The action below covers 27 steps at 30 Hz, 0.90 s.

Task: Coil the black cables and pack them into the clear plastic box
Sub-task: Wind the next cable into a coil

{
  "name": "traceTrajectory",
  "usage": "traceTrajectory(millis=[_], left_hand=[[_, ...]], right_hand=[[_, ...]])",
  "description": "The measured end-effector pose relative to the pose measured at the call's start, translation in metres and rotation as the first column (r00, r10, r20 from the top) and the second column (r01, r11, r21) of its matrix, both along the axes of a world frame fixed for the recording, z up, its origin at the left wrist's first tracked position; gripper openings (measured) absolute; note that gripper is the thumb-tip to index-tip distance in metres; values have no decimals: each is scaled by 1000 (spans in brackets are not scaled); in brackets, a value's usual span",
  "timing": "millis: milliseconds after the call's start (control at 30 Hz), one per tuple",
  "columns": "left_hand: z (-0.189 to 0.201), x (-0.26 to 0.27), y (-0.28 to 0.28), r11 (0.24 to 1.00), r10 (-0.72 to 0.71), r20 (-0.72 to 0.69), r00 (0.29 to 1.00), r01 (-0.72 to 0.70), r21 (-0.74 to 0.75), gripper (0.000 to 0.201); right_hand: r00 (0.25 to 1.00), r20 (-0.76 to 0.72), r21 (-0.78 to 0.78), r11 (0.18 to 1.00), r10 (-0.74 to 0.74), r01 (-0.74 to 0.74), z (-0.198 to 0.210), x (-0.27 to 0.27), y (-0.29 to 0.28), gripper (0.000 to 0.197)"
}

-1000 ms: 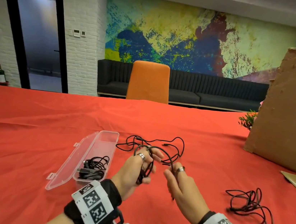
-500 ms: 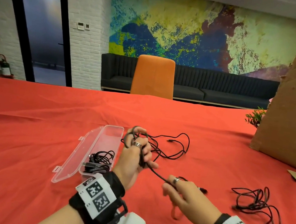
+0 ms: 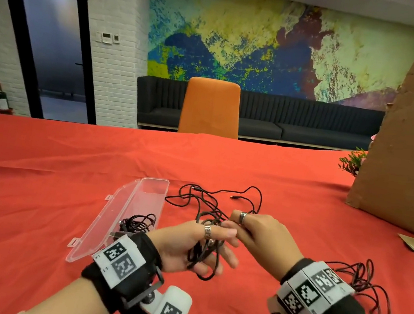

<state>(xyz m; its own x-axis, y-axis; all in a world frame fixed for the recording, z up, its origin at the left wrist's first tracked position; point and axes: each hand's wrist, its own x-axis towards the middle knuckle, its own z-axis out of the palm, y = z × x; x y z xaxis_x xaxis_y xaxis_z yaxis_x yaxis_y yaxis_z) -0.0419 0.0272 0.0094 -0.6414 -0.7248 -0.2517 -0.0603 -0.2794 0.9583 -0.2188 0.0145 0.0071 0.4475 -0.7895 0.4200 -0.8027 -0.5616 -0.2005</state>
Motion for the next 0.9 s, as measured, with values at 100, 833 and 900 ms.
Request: traceTrajectory(millis=[100,833,900], left_hand=[[-5,7,0,1000,-5,-18,1000,5,-3,20],[2,-17,-11,754,506,-483,715,-639,-155,23],[5,-12,-14,739,535,-498,682,-664,-116,22]], right_hand=[[999,9,66,997,-31,31,-1,0,0,43],[975,36,93,970,221,-224,-20,19,3,17],[964,52,149,953,259,-264,-21,18,5,18]])
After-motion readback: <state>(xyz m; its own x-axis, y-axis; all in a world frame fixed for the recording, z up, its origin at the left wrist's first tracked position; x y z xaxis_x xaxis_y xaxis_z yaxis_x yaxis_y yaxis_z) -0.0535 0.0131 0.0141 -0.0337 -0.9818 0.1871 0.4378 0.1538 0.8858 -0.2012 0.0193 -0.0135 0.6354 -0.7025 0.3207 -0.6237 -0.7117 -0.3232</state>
